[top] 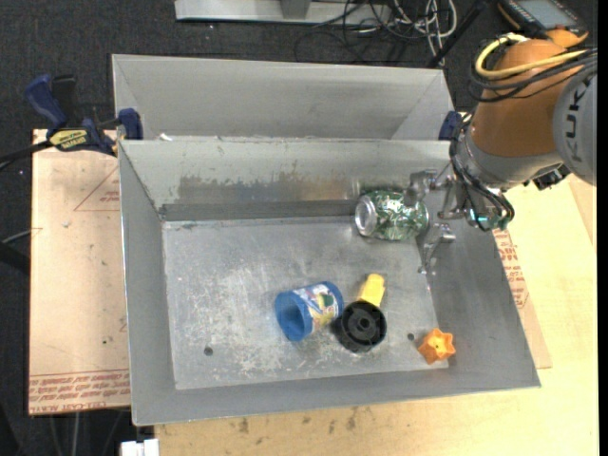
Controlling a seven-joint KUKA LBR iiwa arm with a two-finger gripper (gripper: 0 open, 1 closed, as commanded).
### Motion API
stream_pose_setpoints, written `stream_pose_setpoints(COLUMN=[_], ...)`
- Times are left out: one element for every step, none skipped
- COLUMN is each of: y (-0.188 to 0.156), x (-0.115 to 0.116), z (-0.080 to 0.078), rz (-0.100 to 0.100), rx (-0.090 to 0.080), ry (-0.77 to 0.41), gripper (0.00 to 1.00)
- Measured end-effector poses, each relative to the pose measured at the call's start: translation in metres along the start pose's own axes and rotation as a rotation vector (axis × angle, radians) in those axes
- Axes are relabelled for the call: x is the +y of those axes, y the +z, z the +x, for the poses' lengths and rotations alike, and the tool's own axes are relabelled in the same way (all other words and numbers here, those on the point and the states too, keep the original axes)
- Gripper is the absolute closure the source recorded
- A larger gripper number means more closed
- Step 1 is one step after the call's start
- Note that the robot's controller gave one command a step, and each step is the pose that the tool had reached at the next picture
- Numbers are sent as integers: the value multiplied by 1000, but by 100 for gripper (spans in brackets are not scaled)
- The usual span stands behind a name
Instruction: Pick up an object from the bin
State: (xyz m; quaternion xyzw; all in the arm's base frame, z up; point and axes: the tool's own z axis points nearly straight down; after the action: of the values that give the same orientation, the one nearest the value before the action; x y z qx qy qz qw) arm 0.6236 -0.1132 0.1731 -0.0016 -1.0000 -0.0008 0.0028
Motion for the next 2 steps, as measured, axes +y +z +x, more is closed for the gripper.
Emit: stream_pose_setpoints(y=[-5,36], x=[0,8], z=[-2,-13], rz=[1,4], rx=[-7,-17], ry=[-2,-20], gripper=[0,0])
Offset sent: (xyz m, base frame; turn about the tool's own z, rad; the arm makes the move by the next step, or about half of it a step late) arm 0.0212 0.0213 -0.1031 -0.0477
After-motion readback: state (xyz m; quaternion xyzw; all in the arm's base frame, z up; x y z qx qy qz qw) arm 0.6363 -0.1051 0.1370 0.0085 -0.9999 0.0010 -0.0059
